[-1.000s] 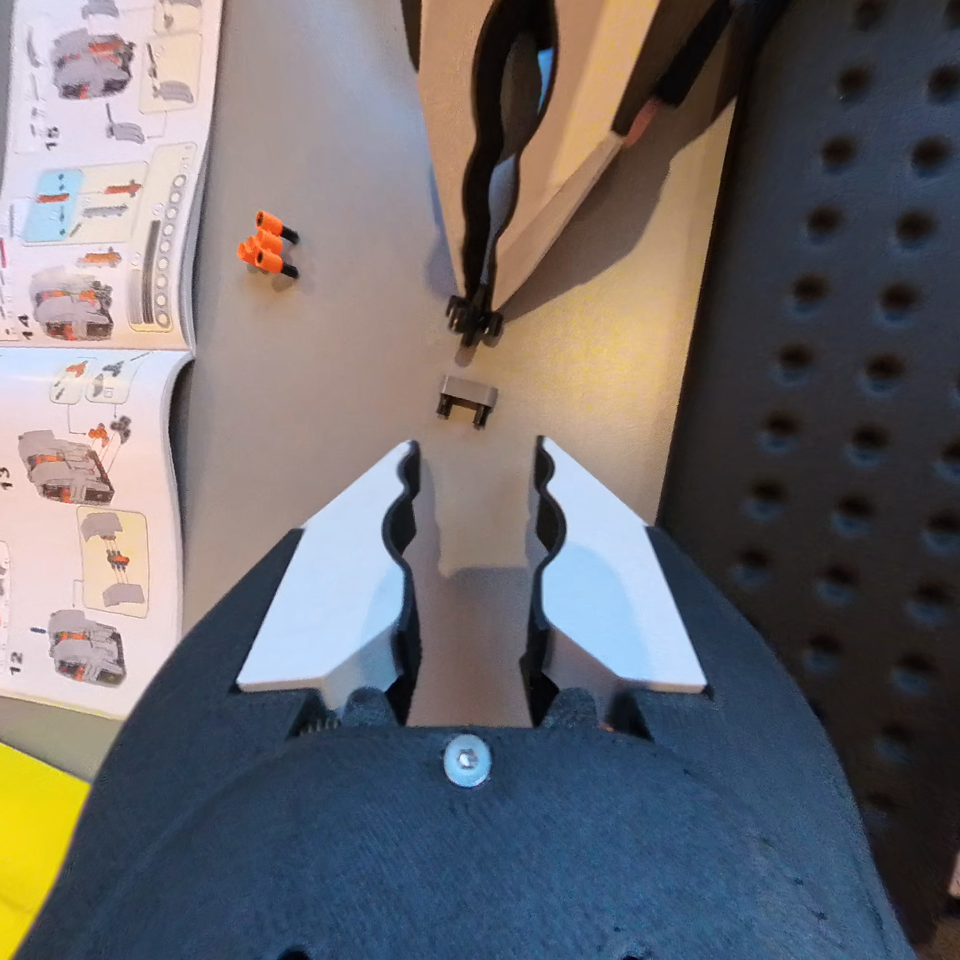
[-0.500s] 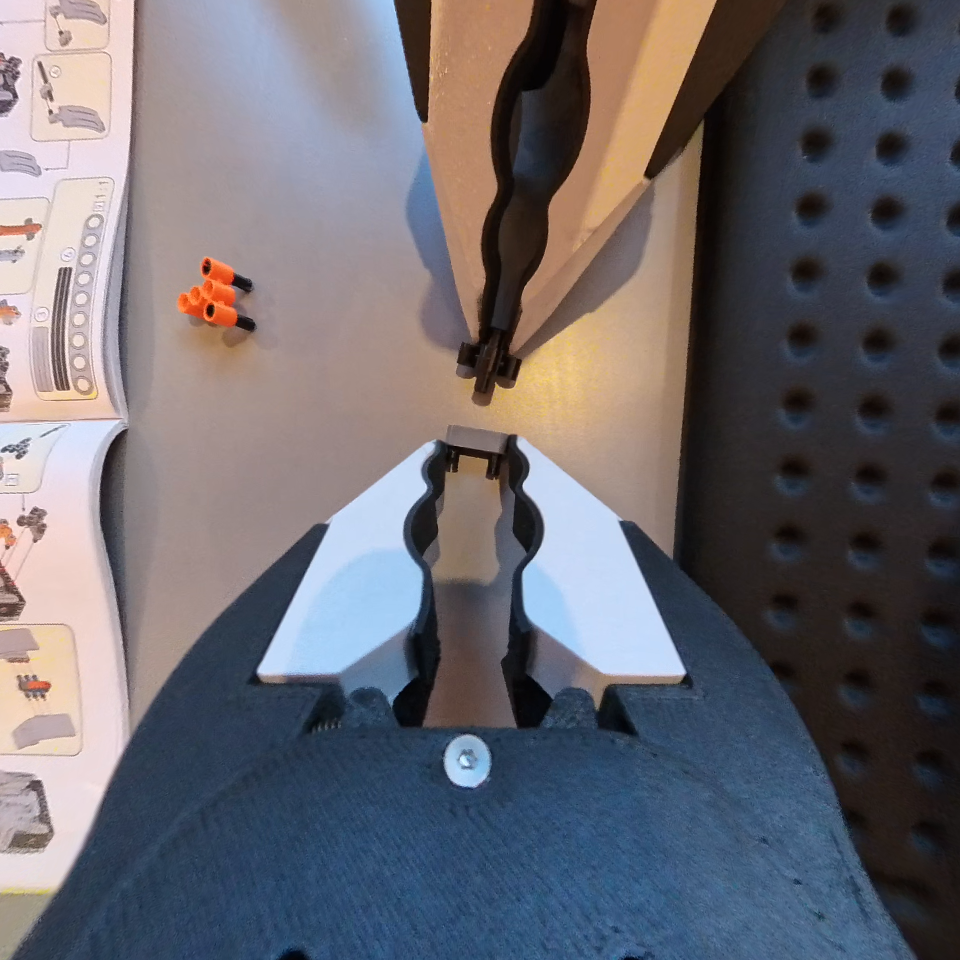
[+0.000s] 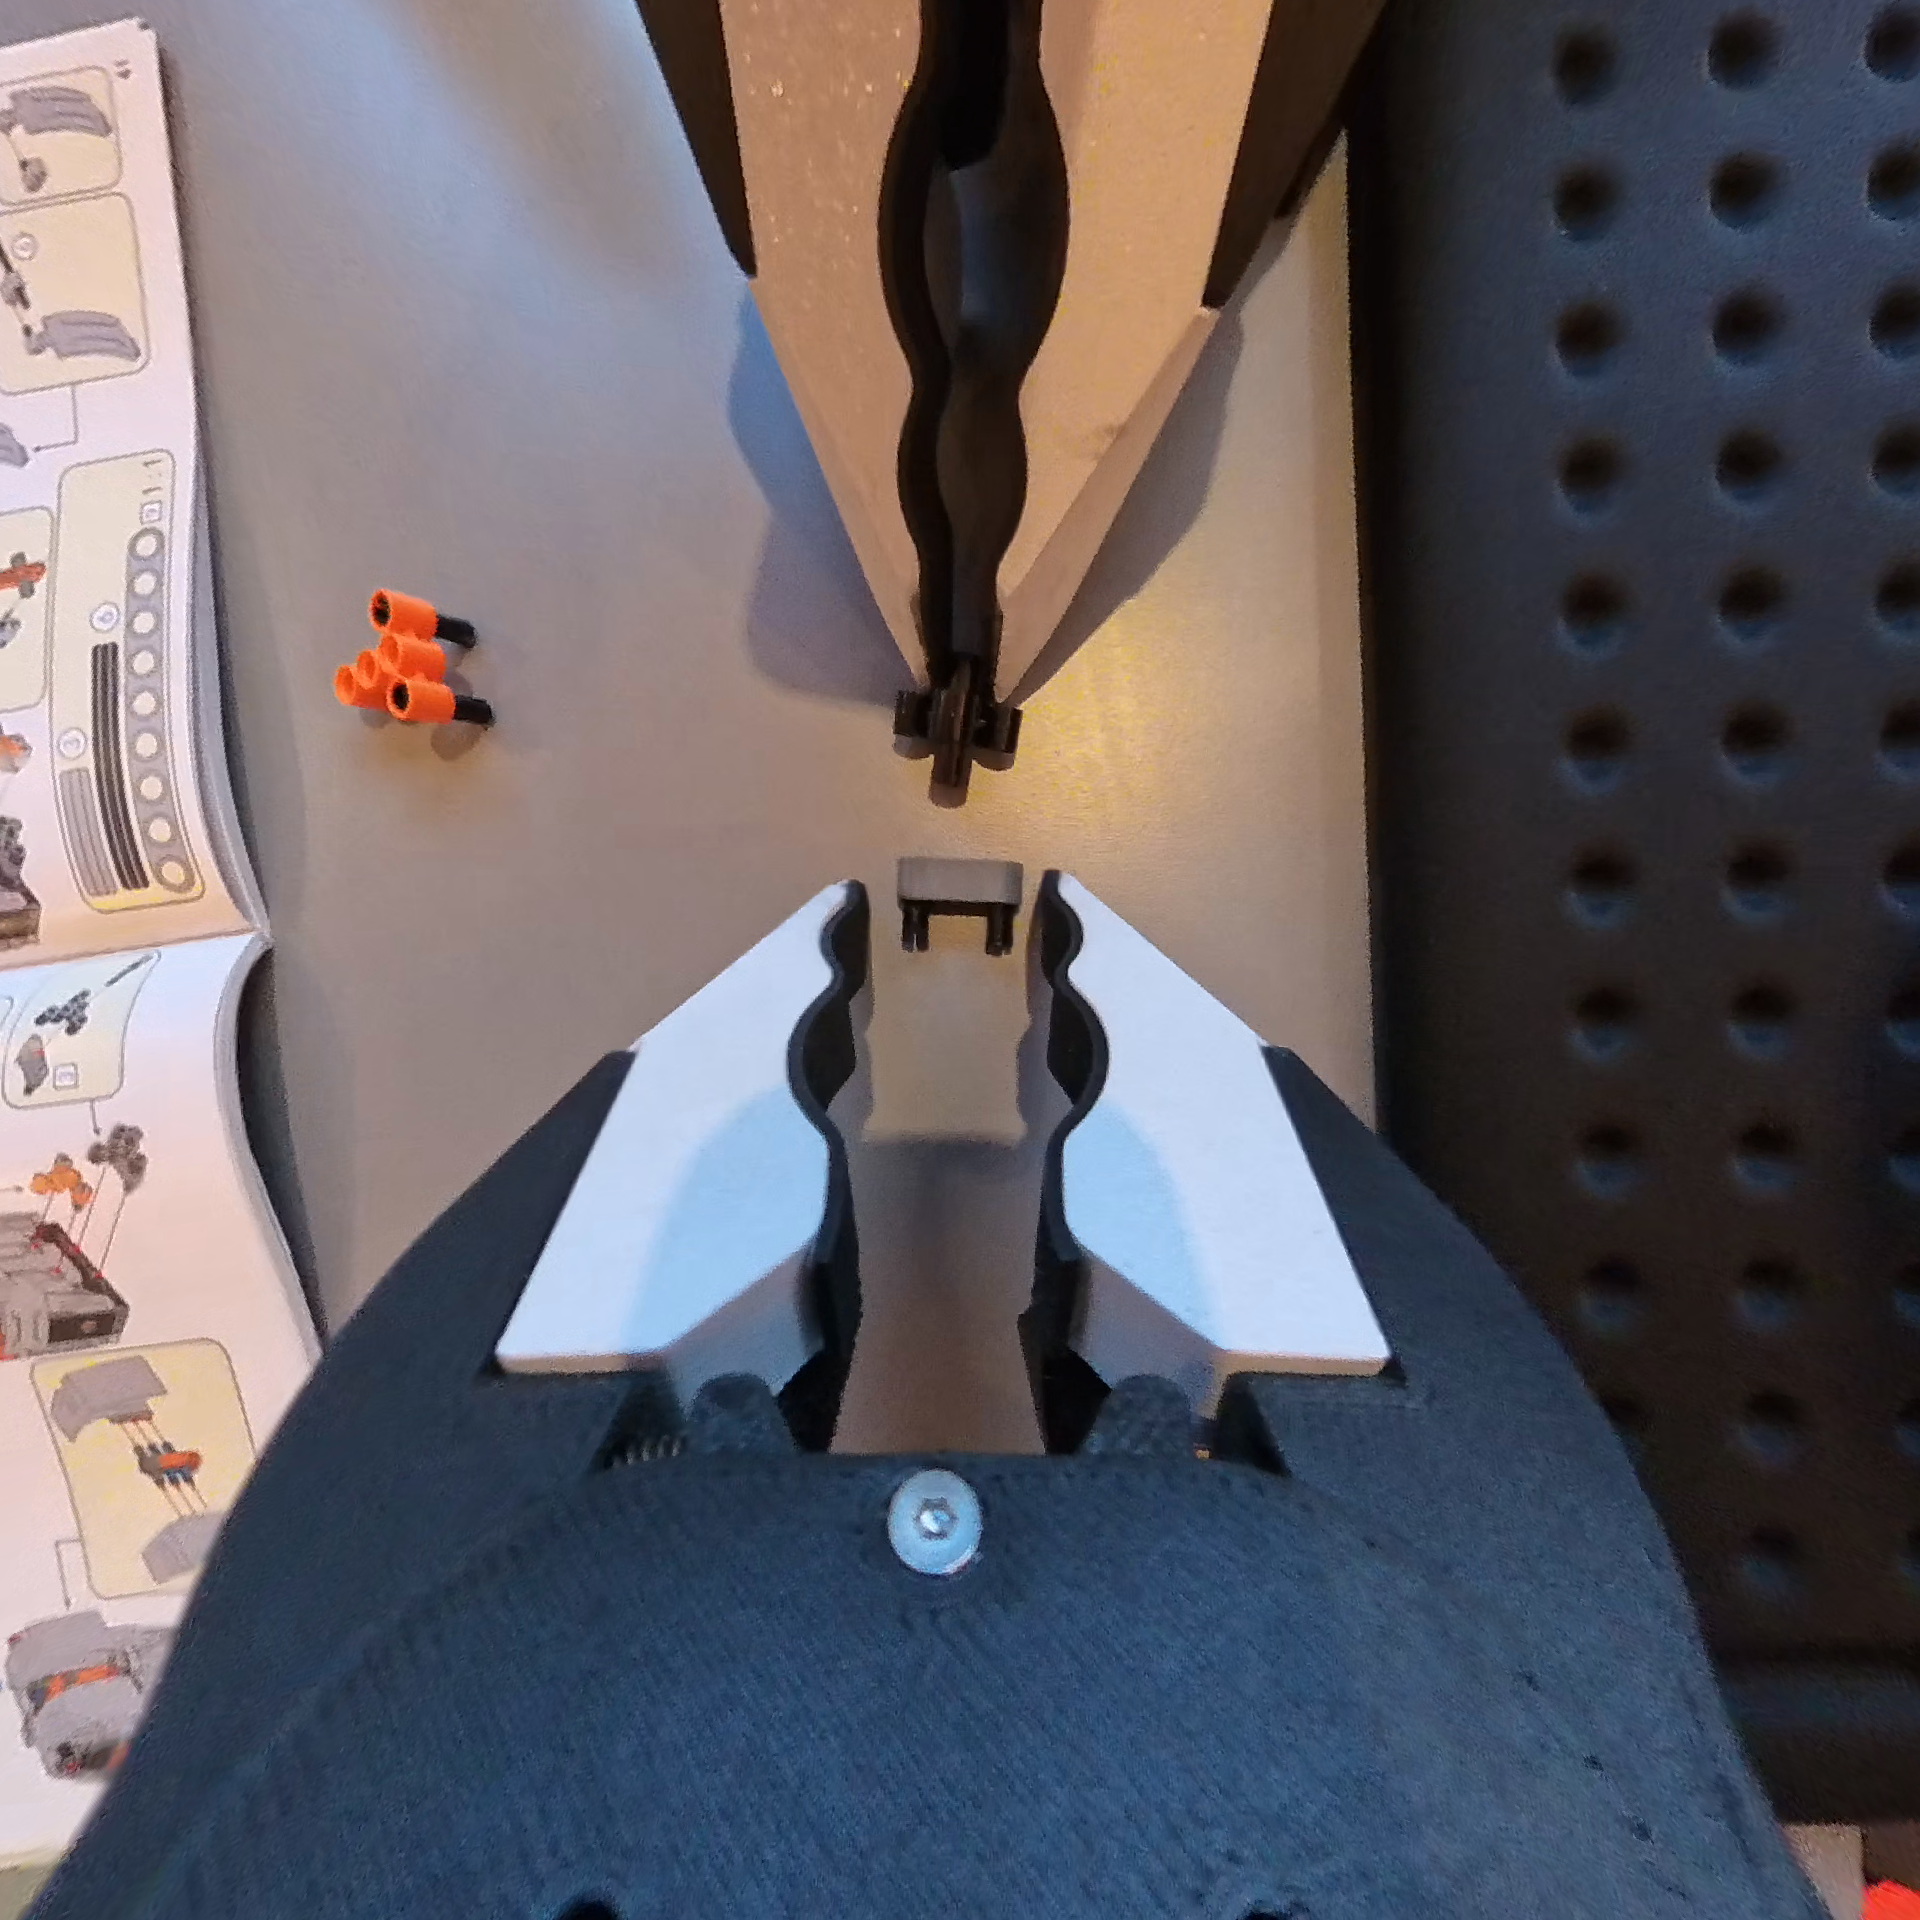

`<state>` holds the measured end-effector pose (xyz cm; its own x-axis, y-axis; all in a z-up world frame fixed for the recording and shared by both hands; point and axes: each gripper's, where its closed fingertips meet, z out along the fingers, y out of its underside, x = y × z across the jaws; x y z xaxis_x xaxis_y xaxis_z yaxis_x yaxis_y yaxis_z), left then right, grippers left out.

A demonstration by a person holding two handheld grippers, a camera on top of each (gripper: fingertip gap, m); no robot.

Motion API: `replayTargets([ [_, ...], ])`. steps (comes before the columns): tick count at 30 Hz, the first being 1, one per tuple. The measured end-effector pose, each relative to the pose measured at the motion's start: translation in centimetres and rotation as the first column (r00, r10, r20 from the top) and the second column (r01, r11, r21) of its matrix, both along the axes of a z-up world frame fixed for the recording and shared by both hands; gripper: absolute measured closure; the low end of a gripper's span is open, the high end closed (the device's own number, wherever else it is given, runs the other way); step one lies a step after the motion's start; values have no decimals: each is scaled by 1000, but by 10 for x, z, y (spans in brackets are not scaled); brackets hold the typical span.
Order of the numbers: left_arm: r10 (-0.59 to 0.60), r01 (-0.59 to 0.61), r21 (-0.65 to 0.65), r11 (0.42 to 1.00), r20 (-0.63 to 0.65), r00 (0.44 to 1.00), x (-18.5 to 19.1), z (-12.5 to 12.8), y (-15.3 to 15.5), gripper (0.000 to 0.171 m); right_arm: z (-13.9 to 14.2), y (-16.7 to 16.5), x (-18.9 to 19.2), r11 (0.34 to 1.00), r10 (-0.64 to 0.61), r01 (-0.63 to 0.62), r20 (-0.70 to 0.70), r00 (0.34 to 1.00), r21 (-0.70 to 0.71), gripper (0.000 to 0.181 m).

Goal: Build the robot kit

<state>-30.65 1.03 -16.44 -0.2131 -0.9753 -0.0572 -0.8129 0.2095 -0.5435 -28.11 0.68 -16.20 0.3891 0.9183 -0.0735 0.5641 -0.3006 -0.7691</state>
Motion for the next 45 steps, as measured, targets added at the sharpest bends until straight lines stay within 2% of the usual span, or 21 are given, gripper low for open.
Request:
replayTargets([
  [7, -39, 39, -27, 999, 7, 999, 3, -1, -1, 151, 0, 1, 0, 1000, 5, -5, 11, 1000, 20, 175],
  [13, -24, 25, -38, 999, 34, 999, 3, 0, -2, 147, -1, 1, 0, 999, 10, -11, 17, 1000, 32, 176],
  [18, -16, 18, -36, 999, 62, 998, 4, 0, -2, 151, -1, -1, -2, 999, 29, -30, 22, 999, 39, 175],
  [27, -24, 18, 47, 999, 139, 990, 6, 2, -10, 152, 10, -12, -10, 988, 69, -69, 5, 998, 136, 177],
  [33, -15, 8, 38, 999, 185, 983, 7, 6, -18, 152, 12, -14, -8, 980, 67, -71, 29, 997, 183, 177],
  [45, -52, 20, 184, 983, 172, 984, 7, 4, -22, 152, 2, -19, -11, 970, 93, -116, 112, 989, 215, 177],
])
